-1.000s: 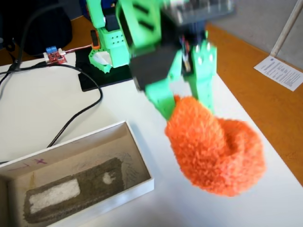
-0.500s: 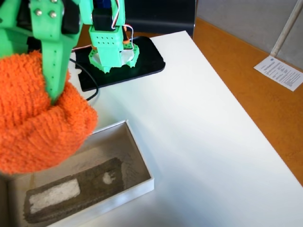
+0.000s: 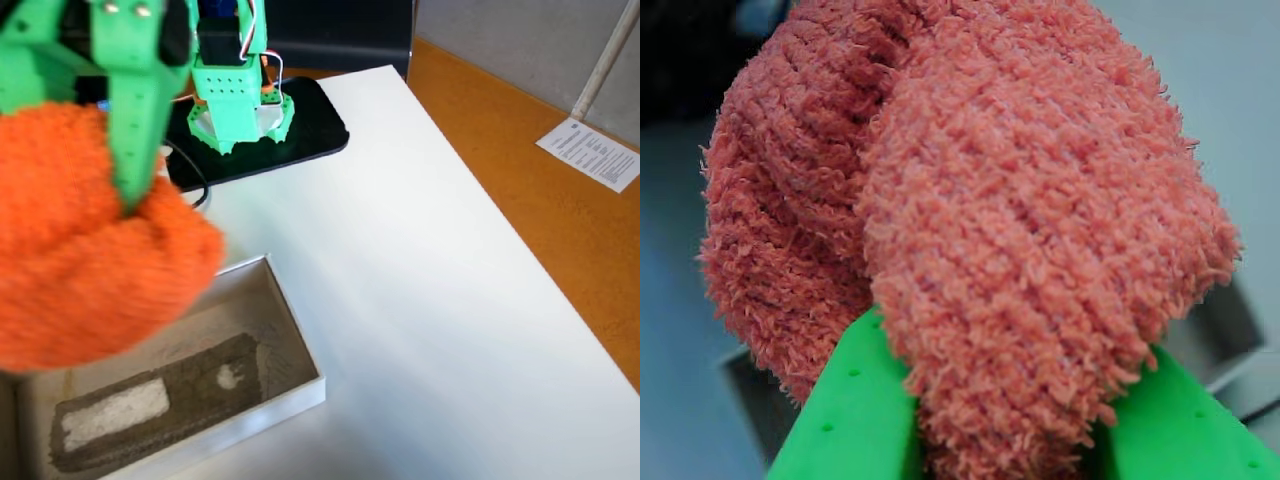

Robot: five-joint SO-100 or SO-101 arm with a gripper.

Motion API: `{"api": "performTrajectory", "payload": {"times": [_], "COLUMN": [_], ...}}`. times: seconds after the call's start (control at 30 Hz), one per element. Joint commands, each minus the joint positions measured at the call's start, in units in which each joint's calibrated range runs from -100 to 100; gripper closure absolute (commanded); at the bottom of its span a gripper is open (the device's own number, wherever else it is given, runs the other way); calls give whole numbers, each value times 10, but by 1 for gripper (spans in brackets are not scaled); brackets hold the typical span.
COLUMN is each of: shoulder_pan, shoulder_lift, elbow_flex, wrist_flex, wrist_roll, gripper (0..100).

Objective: Remove orange objects from table

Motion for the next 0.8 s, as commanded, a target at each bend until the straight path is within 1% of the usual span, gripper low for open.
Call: {"api": "performTrajectory", "payload": {"times": [0.0, 0.07, 0.13, 0.27, 0.3, 0.37, 0.43, 0.53, 0.6, 0.63, 0.67, 0.7, 0.73, 0.77], "shoulder_pan": [-14, -52, -61, -13, -11, -37, -103, -262, -379, -481, -527, -568, -604, -636], "shoulder_lift": [-7, -12, -12, -9, -10, -19, -25, -20, -25, -27, -25, -25, -24, -20], "elbow_flex": [-8, -7, -19, 9, 20, 33, 16, -44, -62, -76, -75, -64, -49, -37], "wrist_flex": [-9, -22, -26, -38, -43, -46, -48, -76, -125, -175, -206, -250, -295, -335], "wrist_roll": [-4, -25, -31, 0, 3, -1, -19, -41, -35, -18, -5, 6, 16, 24], "gripper": [100, 100, 100, 100, 100, 100, 100, 100, 100, 100, 100, 95, 88, 67]}}
